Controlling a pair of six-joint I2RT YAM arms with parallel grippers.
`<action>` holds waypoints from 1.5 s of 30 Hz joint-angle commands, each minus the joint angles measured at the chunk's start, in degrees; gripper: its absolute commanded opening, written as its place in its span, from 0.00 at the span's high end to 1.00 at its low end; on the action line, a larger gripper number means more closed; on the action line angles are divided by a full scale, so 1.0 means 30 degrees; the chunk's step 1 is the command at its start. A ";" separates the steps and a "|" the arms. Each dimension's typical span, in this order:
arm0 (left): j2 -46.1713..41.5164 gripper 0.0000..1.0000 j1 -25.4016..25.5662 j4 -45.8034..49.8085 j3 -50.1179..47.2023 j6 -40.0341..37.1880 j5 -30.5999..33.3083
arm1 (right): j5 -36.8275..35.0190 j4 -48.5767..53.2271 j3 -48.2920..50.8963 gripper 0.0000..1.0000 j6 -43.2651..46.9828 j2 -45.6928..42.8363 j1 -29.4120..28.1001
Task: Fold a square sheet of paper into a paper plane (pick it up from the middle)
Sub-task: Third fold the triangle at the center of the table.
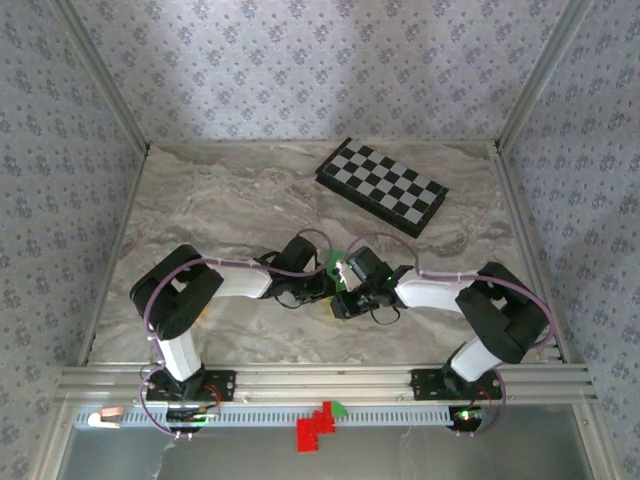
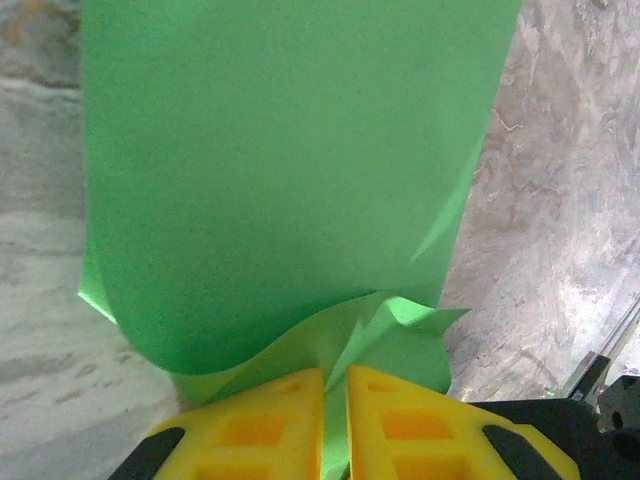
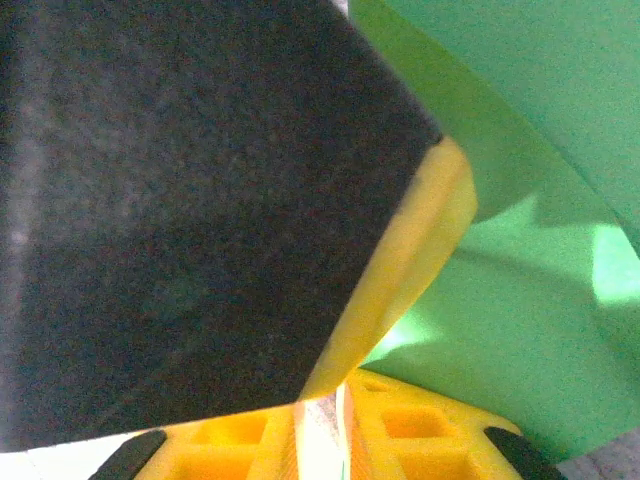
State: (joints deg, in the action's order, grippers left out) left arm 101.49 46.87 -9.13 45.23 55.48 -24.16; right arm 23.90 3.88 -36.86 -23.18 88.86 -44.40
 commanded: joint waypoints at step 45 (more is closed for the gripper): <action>0.1532 0.99 -0.0130 0.2661 -0.0224 -0.1220 0.1734 | 0.2140 0.0382 -0.0105 0.93 -0.1789 -0.1462 0.0563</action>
State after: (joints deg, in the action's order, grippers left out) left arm 102.45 46.63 -8.54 45.98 52.99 -25.28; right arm 29.10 5.37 -34.85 -30.22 82.06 -42.83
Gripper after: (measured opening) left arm 0.048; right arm 0.075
